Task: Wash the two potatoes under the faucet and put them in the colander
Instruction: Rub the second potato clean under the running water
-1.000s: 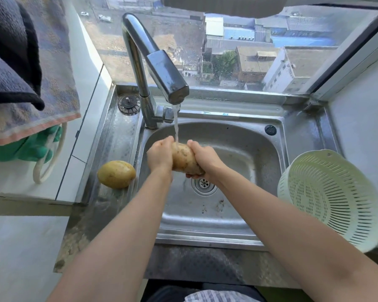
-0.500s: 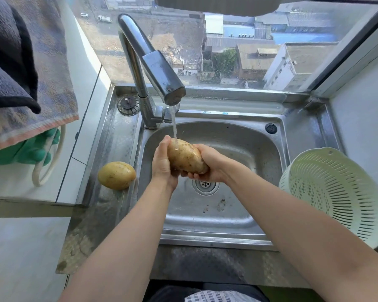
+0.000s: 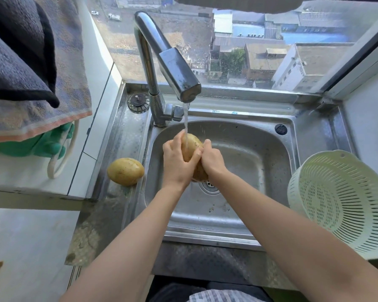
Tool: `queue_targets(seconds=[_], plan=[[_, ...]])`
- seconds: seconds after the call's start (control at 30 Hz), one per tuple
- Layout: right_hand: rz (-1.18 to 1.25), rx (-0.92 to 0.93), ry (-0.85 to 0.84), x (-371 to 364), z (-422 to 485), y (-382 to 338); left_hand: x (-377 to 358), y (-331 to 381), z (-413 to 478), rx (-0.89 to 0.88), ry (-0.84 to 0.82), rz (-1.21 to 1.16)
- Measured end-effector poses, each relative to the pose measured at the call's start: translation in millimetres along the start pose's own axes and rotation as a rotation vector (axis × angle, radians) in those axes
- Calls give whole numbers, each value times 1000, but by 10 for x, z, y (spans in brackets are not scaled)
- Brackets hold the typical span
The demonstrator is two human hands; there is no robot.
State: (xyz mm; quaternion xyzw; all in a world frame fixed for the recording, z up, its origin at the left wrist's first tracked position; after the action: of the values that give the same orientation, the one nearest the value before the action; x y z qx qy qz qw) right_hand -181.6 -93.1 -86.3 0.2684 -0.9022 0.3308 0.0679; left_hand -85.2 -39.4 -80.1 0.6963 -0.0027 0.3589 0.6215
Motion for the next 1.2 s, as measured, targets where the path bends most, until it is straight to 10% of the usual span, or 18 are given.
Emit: queue_targets(seconds=[0.17,0.33,0.47,0.6,0.73,1.2], plan=[[-34,100,38,-87,-160,29,105,-171,206,445,169,-37],[37,-18,-9,-77,5,-45,31,-4,89,2,6,81],[-30,21,-13,-95,-23,-22,165,-164,176,380,178,-44],[56,-45,5,-52,107,-45,-52,10,11,103,-32,-192],[15,-72,-43,-64,129,-41,-36,-63,49,321,-211,-517],[-68,-46,-203,-111,119,-128,-19,-105,128,560,-26,-623]])
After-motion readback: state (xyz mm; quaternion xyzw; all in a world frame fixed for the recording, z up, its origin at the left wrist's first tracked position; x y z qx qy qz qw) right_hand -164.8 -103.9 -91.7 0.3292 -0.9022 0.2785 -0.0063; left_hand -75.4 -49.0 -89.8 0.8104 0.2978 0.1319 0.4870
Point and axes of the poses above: each hand's wrist, its own z-axis towards the middle knuckle, its own x-axis out of the back of the hand, y = z × x, the point moved 5 cm from there along z, towards the middle knuckle, and after that the axes turned 9 degrees about -x, right-handed, at the moved point
